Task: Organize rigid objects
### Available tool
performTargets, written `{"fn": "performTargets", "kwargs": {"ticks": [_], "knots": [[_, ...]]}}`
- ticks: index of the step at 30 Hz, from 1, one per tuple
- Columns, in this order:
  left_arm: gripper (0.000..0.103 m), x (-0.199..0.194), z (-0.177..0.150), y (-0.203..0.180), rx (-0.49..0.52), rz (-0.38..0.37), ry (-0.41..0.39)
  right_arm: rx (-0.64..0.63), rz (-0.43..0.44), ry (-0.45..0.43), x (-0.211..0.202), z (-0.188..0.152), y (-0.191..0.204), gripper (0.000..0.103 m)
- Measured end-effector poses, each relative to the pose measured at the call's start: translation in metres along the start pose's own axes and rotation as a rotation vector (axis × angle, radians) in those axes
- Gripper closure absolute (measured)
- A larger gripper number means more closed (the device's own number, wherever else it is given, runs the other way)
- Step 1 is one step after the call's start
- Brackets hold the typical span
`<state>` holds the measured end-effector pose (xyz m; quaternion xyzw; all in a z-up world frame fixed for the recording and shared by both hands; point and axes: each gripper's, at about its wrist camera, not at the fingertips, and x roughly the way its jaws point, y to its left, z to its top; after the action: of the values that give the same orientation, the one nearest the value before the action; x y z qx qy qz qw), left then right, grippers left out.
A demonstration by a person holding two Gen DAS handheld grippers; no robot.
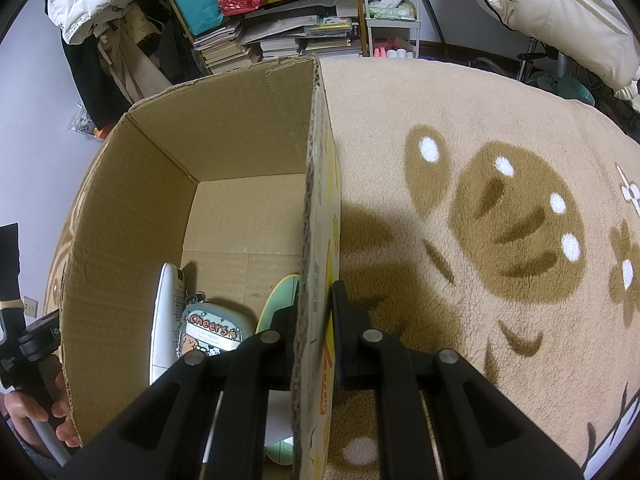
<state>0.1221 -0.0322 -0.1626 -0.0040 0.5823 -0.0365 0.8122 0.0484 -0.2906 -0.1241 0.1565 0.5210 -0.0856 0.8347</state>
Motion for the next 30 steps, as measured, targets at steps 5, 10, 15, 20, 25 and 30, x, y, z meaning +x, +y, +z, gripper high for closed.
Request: {"fn": "performTargets", "kwargs": {"ticks": [5, 10, 15, 20, 25, 30], "knots": [[0.044, 0.008, -0.002, -0.005, 0.005, 0.044, 0.002, 0.0, 0.0, 0.0, 0.0, 0.0, 0.0, 0.092], [0.075, 0.005, -0.006, -0.01, 0.02, 0.097, -0.053, 0.002, 0.001, 0.0, 0.0, 0.0, 0.0, 0.092], [0.075, -0.019, -0.004, -0.012, 0.019, 0.049, -0.119, 0.003, 0.003, 0.0, 0.001, 0.0, 0.0, 0.092], [0.075, -0.027, -0.004, -0.006, -0.01, 0.058, -0.123, 0.002, 0.002, 0.0, 0.001, 0.0, -0.001, 0.092], [0.075, -0.037, -0.007, 0.002, -0.047, 0.071, -0.156, 0.004, 0.004, -0.001, 0.001, -0.001, -0.004, 0.092], [0.075, -0.058, -0.008, 0.004, -0.048, 0.069, -0.212, 0.002, 0.002, -0.002, 0.001, -0.001, -0.004, 0.092]]}}
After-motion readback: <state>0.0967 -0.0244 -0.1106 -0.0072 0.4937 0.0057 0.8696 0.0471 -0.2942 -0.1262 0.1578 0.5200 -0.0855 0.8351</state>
